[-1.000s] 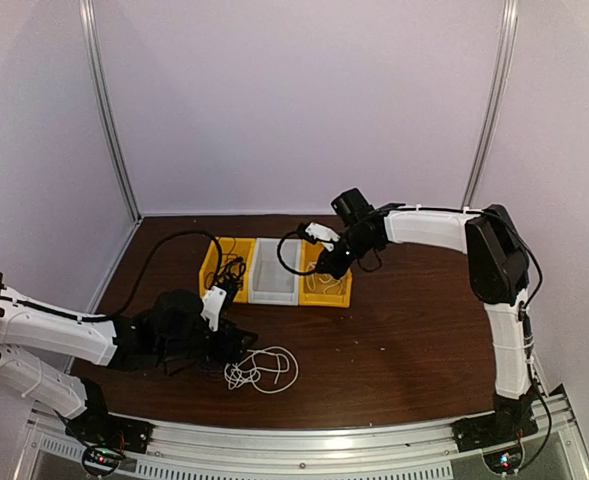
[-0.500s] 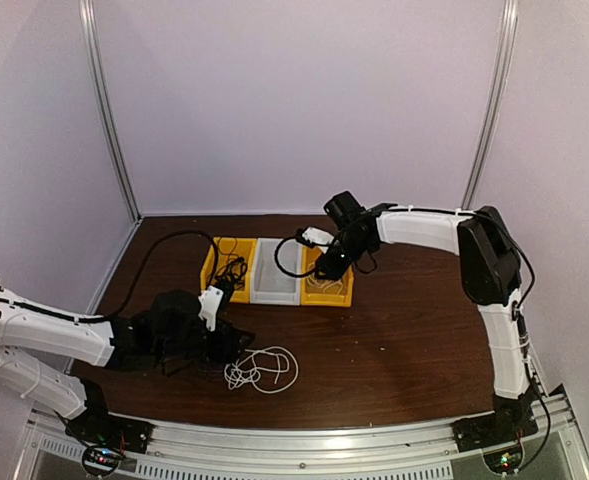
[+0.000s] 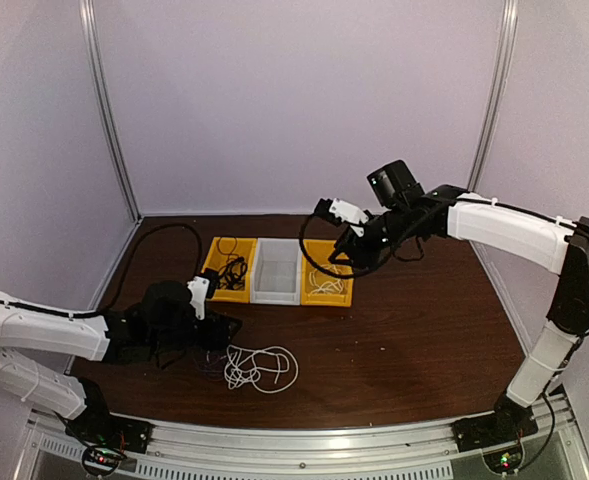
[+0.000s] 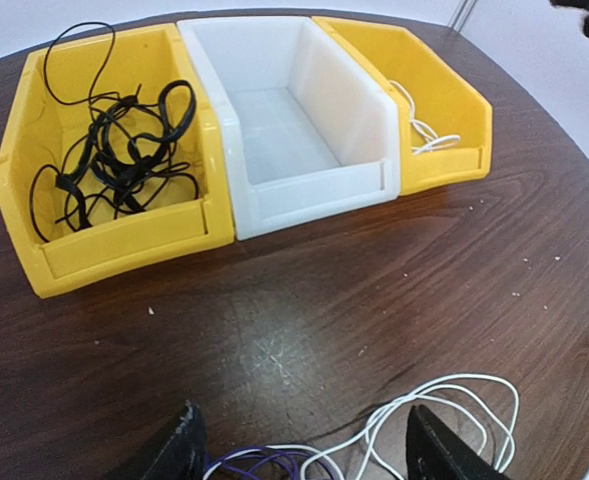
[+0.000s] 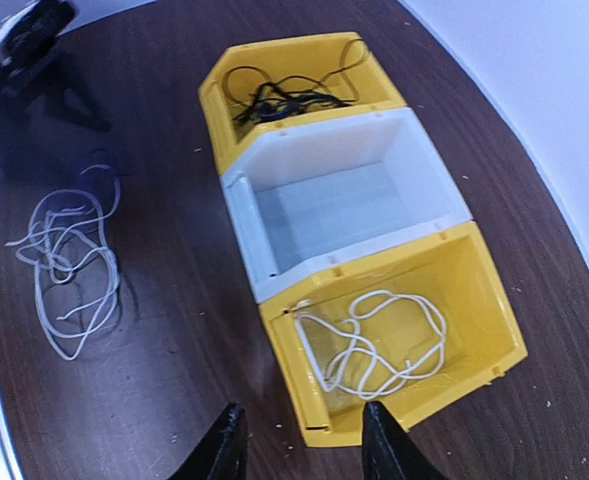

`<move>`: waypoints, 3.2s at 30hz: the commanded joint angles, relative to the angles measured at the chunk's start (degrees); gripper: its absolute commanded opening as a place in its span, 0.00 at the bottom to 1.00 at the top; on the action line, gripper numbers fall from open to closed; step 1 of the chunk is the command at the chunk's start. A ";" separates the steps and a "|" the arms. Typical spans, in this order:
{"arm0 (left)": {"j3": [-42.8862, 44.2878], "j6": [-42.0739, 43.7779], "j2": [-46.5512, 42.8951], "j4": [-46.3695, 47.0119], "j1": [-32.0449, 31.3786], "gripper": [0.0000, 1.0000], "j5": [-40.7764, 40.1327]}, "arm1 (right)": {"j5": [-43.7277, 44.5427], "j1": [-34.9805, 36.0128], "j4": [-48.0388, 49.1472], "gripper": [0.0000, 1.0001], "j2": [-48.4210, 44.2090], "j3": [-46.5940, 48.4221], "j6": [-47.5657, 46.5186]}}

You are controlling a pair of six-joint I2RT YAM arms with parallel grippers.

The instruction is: Untangle the cables

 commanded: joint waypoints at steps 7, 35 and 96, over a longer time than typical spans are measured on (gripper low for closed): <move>-0.14 -2.23 1.48 -1.02 4.15 0.66 1.70 | -10.02 12.40 2.41 0.39 1.37 -9.71 -6.42; -0.41 -8.04 2.32 -6.60 5.29 0.69 -5.72 | -16.96 16.14 1.71 0.26 21.44 -0.85 7.16; -4.25 3.51 23.41 23.55 4.68 0.19 20.31 | -43.22 -15.94 -2.81 0.00 -14.81 46.91 8.49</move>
